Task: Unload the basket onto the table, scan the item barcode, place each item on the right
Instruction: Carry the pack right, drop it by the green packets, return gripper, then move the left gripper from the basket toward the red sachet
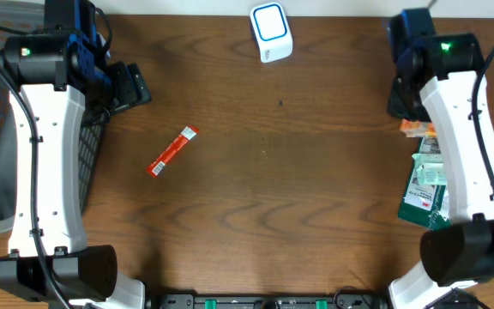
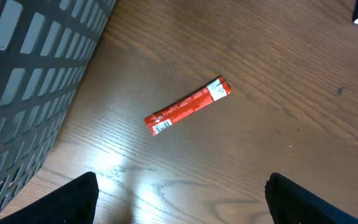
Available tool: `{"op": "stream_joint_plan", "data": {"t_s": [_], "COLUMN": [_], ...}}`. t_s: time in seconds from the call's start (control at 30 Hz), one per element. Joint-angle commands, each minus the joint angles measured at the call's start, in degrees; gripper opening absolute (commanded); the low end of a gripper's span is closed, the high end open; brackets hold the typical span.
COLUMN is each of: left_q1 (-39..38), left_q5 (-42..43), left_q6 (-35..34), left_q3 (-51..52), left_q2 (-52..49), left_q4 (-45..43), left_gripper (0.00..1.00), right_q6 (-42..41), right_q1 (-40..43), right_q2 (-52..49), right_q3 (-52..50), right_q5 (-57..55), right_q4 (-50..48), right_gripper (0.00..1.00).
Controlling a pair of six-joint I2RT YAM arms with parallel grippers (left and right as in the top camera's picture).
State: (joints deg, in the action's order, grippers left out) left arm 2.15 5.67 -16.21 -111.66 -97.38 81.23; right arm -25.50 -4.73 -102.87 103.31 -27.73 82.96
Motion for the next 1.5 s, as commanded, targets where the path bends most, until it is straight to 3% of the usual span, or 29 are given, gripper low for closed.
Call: {"op": "stream_joint_plan", "data": {"t_s": [0.0,0.27,0.4,0.5,0.73,0.8,0.83,1.0,1.27,1.47], "left_q1": [0.0,0.0,0.0,0.0,0.0,0.0,0.0,0.0,0.0,0.0], "left_q5": [-0.1,-0.1,-0.1,-0.1,-0.1,-0.1,-0.1,-0.1,-0.1,-0.1], "left_q6": [0.7,0.7,0.7,0.7,0.7,0.7,0.7,0.7,0.7,0.7], "left_q3": [0.2,0.2,0.2,0.2,0.2,0.2,0.2,0.2,0.2,0.2], "left_q2": [0.4,0.4,0.4,0.4,0.4,0.4,0.4,0.4,0.4,0.4], "left_q4": [0.3,0.3,0.3,0.3,0.3,0.3,0.3,0.3,0.3,-0.3], "left_gripper": [0.87,0.86,0.86,0.86,0.86,0.86,0.86,0.86,0.86,0.86], "right_q6": [-2.8,-2.8,-2.6,1.9,12.5,13.4,13.4,13.3,12.7,12.7], "right_q1": [5.1,16.5,19.9,20.6,17.7,15.7,14.6,7.4,-5.3,-11.8], "right_q2": [1.2,1.1,1.1,1.1,1.1,1.1,1.1,1.1,1.1,1.1], "right_q3": [-7.9,-18.1,-19.0,-19.0,-19.9,-20.7,-21.2,-25.6,-32.1,-32.2], "right_q5": [0.1,5.9,11.8,20.4,44.3,47.3,47.8,48.0,48.2,48.1], "right_q4": [-4.6,-16.1,-17.4,-17.8,-18.3,-18.8,-19.0,-23.0,-38.2,-41.6], "right_gripper": [0.01,0.01,0.02,0.26,0.4,0.67,0.7,0.71,0.68,0.68]}}
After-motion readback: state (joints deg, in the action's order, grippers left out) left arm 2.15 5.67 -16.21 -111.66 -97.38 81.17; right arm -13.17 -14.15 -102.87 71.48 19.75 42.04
